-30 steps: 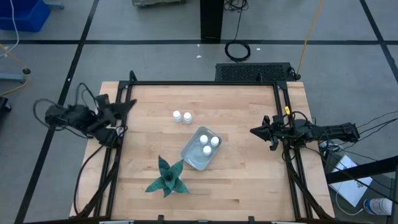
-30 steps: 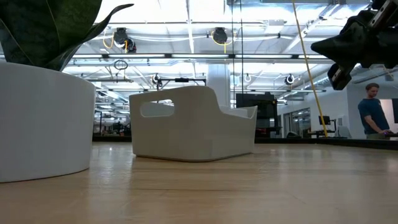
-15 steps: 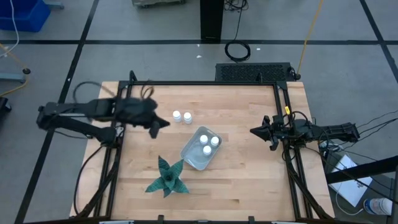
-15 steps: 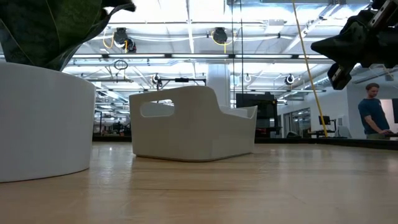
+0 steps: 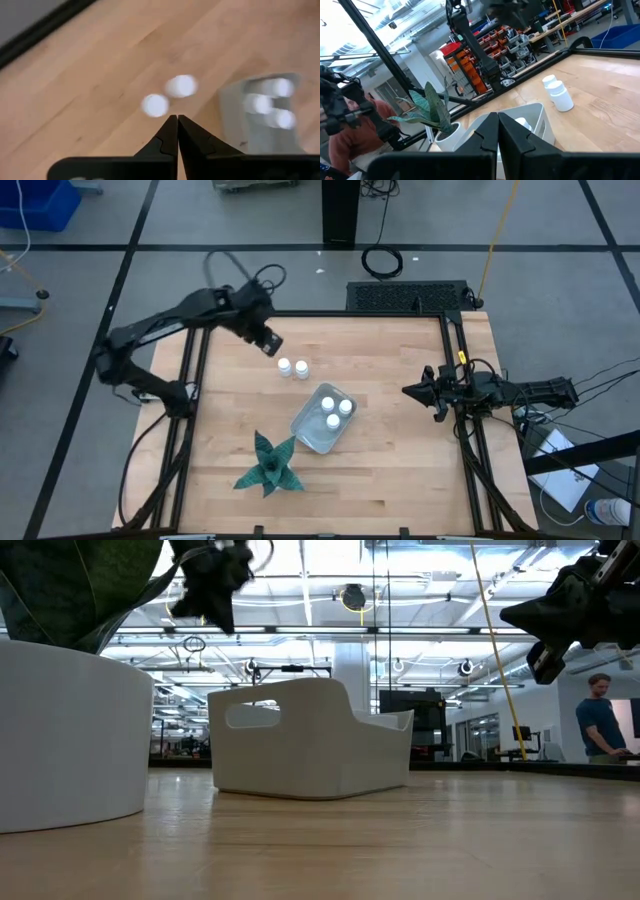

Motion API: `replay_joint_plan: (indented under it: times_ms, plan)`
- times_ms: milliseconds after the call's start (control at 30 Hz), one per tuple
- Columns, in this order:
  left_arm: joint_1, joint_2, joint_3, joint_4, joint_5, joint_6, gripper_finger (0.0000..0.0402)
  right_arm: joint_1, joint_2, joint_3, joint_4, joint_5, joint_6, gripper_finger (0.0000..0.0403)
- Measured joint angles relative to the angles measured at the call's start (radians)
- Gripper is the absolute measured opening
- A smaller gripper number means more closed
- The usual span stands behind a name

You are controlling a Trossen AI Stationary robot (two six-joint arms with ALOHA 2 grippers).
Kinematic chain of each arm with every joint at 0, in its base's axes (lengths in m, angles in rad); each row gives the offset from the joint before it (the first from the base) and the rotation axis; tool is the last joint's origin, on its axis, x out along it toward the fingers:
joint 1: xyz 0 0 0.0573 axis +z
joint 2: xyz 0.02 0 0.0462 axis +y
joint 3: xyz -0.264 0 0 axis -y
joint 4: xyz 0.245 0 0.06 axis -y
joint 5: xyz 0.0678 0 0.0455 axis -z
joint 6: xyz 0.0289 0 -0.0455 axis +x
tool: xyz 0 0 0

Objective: Pick and place pill bottles into a basket
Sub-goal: Put the white pill bottle into the gray bin

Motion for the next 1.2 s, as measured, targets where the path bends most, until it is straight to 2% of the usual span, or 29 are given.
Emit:
replay_joint_plan:
  times_ms: [133,233,333,567,733,867,1200]
  plan:
    - [0.03,0.092,0.004,-0.022,0.001,0.03,0.0017,0.0,0.0,0.0,0.0,0.0,0.0,0.0]
    - [0.024,0.146,0.004,-0.039,-0.014,0.059,0.0033,0.0,0.0,0.0,0.0,0.0,0.0,0.0]
    - [0.011,0.18,0.004,-0.035,-0.023,0.058,0.0073,0.0,0.0,0.0,0.0,0.0,0.0,0.0]
    - [-0.017,0.224,0.004,0.003,-0.038,0.081,0.02,0.0,0.0,0.0,0.0,0.0,0.0,0.0]
    - [-0.026,0.266,0.004,-0.005,-0.038,0.083,0.0253,0.0,0.0,0.0,0.0,0.0,0.0,0.0]
    - [-0.041,0.289,0.004,-0.005,-0.04,0.108,0.0273,0.0,0.0,0.0,0.0,0.0,0.0,0.0]
    - [-0.047,0.377,0.004,-0.006,-0.054,0.153,0.0277,0.0,0.0,-0.001,0.0,0.0,0.0,0.0]
